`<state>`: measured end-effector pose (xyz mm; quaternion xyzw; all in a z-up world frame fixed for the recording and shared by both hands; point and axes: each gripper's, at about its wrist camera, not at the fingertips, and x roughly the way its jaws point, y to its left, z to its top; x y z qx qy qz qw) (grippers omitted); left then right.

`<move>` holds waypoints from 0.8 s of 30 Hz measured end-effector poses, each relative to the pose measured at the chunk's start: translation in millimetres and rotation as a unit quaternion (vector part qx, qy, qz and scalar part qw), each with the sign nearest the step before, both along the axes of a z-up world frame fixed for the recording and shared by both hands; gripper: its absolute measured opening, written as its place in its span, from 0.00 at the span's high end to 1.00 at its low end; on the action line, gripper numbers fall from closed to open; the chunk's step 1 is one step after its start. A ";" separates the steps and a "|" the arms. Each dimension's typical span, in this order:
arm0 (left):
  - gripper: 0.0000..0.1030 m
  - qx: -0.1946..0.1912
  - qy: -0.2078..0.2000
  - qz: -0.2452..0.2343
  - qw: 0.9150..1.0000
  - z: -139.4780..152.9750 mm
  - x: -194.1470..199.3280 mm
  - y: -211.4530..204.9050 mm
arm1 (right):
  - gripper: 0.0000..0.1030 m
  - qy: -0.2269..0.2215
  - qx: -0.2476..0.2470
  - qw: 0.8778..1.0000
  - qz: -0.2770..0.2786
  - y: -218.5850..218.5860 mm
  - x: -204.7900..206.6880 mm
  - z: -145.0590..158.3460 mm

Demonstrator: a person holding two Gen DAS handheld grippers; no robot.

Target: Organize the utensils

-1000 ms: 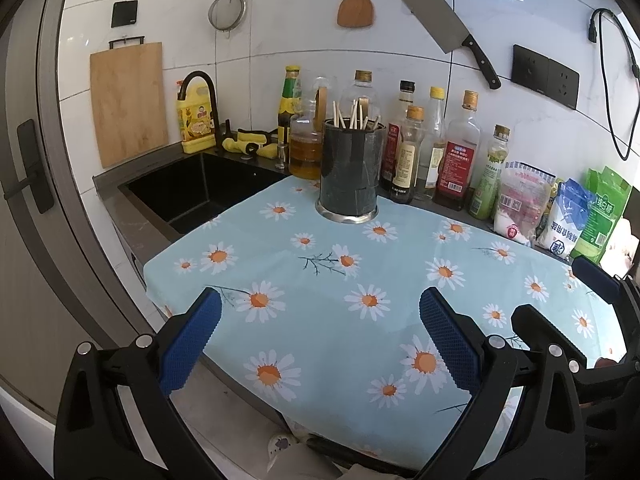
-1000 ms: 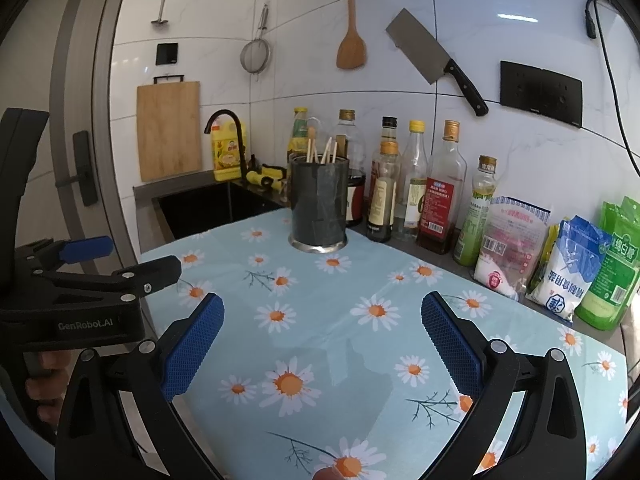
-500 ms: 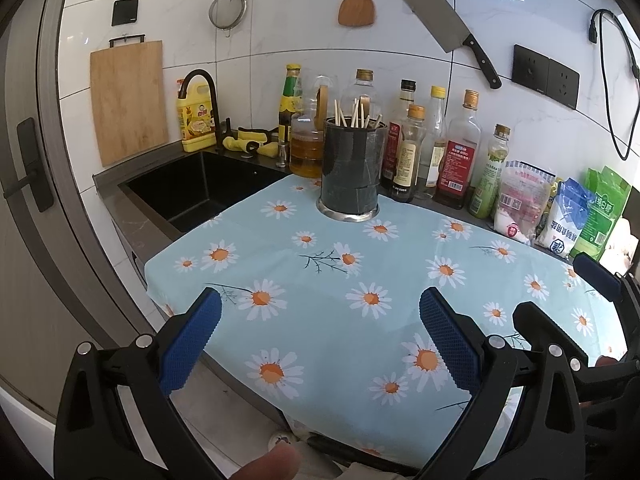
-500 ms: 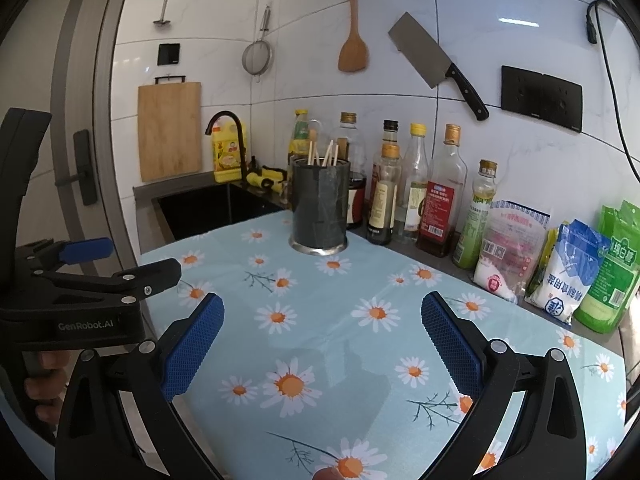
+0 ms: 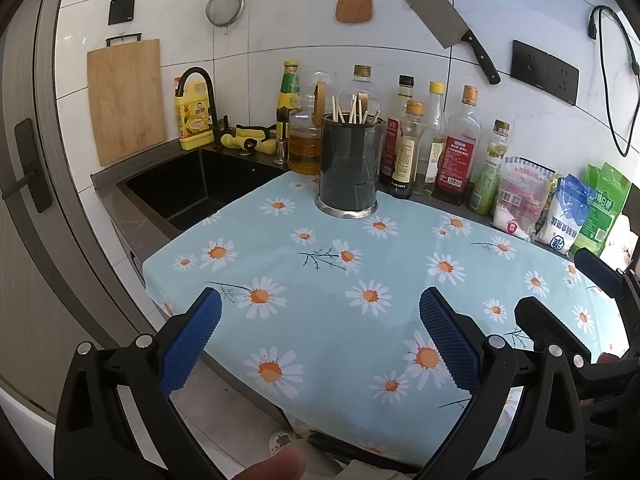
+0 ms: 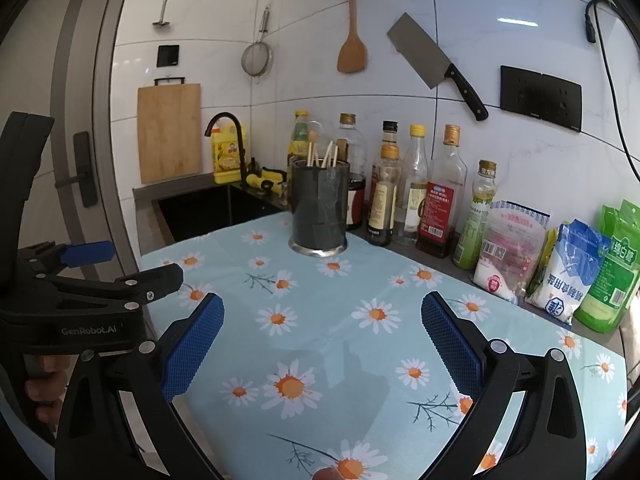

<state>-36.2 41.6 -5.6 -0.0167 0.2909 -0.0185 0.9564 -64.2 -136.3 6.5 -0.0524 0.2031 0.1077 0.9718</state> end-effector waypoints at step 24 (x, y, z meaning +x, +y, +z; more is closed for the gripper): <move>0.06 0.006 -0.004 0.007 1.000 0.4 3.0 -1.8 | 0.08 0.004 0.002 1.000 0.004 0.6 6.5 -2.6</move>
